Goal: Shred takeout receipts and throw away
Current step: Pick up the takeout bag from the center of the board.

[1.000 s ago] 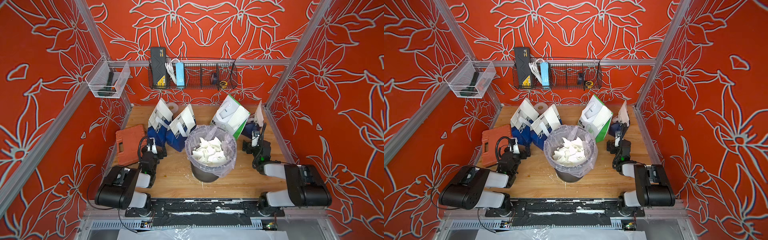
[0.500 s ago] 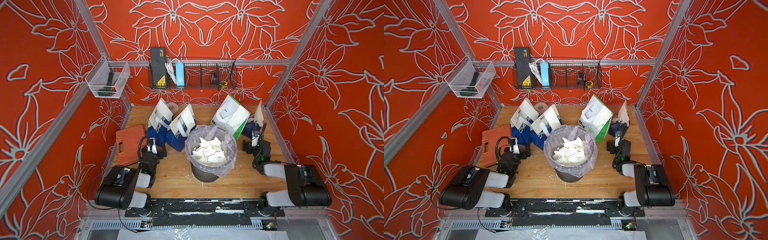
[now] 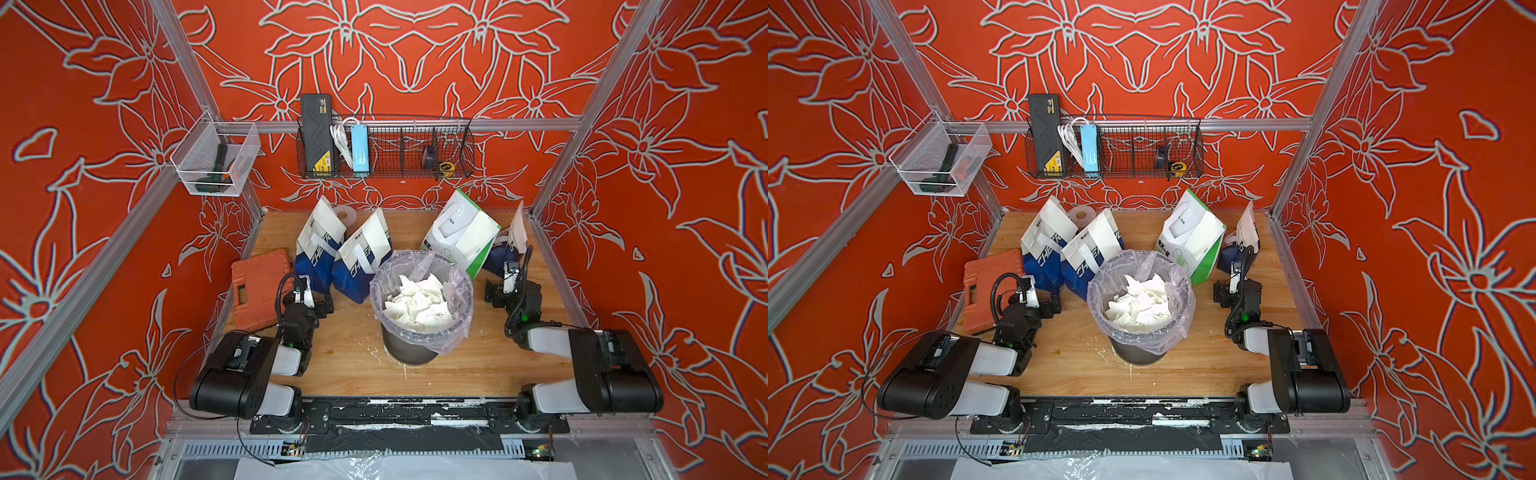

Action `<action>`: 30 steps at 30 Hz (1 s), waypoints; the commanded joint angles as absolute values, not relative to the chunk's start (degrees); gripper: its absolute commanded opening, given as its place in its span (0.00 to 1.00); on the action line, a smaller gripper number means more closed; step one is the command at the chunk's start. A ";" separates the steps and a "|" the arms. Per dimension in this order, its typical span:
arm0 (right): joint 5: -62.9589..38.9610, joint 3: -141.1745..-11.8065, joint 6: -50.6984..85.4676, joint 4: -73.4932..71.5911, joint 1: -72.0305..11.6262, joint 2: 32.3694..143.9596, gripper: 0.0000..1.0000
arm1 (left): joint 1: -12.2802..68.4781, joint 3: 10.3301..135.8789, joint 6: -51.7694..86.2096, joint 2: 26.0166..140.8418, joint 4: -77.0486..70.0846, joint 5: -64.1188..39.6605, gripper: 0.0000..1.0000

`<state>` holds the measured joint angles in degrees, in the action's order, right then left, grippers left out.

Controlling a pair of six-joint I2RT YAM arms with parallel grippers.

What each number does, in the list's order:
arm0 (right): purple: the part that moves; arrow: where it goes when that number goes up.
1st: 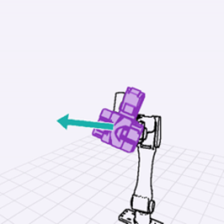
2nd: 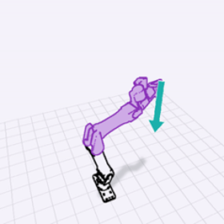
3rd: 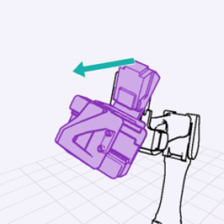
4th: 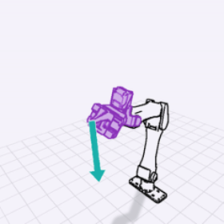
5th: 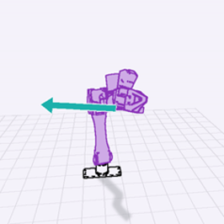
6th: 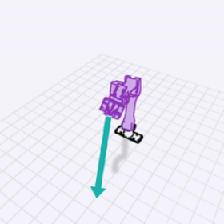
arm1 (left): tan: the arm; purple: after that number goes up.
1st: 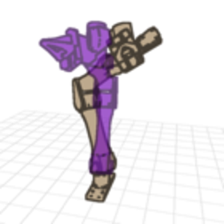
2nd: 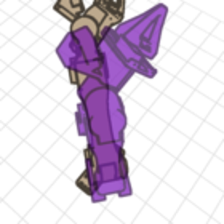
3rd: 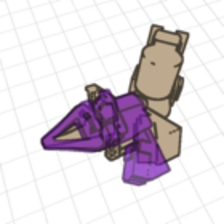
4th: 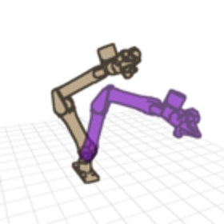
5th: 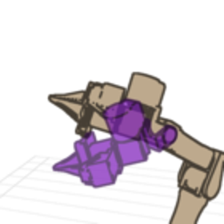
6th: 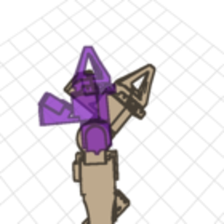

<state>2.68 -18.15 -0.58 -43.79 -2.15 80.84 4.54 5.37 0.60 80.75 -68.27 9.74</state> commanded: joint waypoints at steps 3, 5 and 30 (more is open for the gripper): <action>3.12 -17.34 -0.74 -44.32 -1.75 76.31 0.97 | 4.36 3.16 0.61 74.54 -71.25 11.68 0.98; 3.13 -18.20 -0.46 -38.31 -1.74 71.38 0.97 | 4.39 1.53 0.49 69.58 -69.98 12.36 0.97; -12.96 -55.02 0.55 23.15 -2.06 39.05 0.97 | 10.63 33.12 3.62 33.08 -9.09 23.38 0.97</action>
<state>-4.27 -49.36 1.96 15.05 -2.15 35.99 10.52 26.81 7.35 29.50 -18.46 27.40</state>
